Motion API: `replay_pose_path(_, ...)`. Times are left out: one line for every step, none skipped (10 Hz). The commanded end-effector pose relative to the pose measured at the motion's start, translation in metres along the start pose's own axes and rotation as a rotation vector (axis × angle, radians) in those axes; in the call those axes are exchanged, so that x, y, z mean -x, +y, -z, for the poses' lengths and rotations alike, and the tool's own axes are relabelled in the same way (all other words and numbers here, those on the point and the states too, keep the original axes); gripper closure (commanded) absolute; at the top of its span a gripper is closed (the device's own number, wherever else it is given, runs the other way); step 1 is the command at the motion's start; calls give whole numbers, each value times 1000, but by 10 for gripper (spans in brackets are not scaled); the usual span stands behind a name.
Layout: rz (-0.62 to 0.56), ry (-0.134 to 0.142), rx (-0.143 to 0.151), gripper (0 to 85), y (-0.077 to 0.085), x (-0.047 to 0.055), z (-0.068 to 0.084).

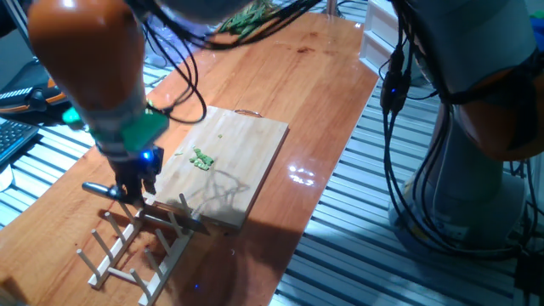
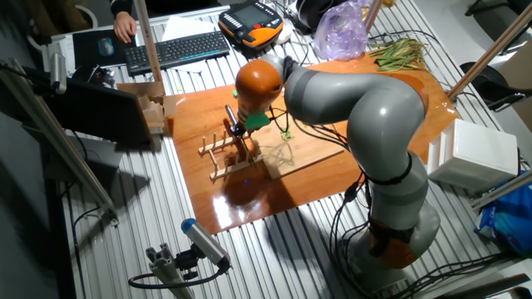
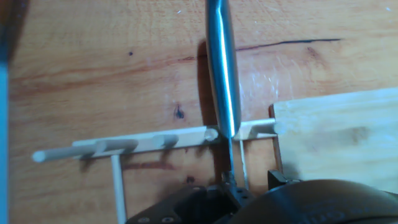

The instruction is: Chop the green garlic

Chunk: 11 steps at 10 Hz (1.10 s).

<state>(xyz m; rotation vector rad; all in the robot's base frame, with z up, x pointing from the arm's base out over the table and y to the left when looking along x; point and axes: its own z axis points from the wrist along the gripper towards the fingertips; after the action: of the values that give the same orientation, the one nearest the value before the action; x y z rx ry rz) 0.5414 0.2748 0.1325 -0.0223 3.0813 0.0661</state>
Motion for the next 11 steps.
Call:
replay_pose_path(14,22,-4,510,-1,2,21)
replay_pose_path(28,41,-5,680,-4,5,34)
replay_pose_path(46,60,11,850,-7,8,45)
replay_pose_path(71,68,14,850,-11,10,51)
replay_pose_path(94,63,8,850,-17,10,56)
replay_pose_path(98,44,1,850,-21,9,59)
replay_pose_path(108,30,-4,850,-25,7,63)
replay_pose_path(113,32,-6,850,-28,4,66)
replay_pose_path(118,41,1,850,-28,3,67)
replay_pose_path(121,45,9,850,-28,4,66)
replay_pose_path(121,42,17,850,-26,4,66)
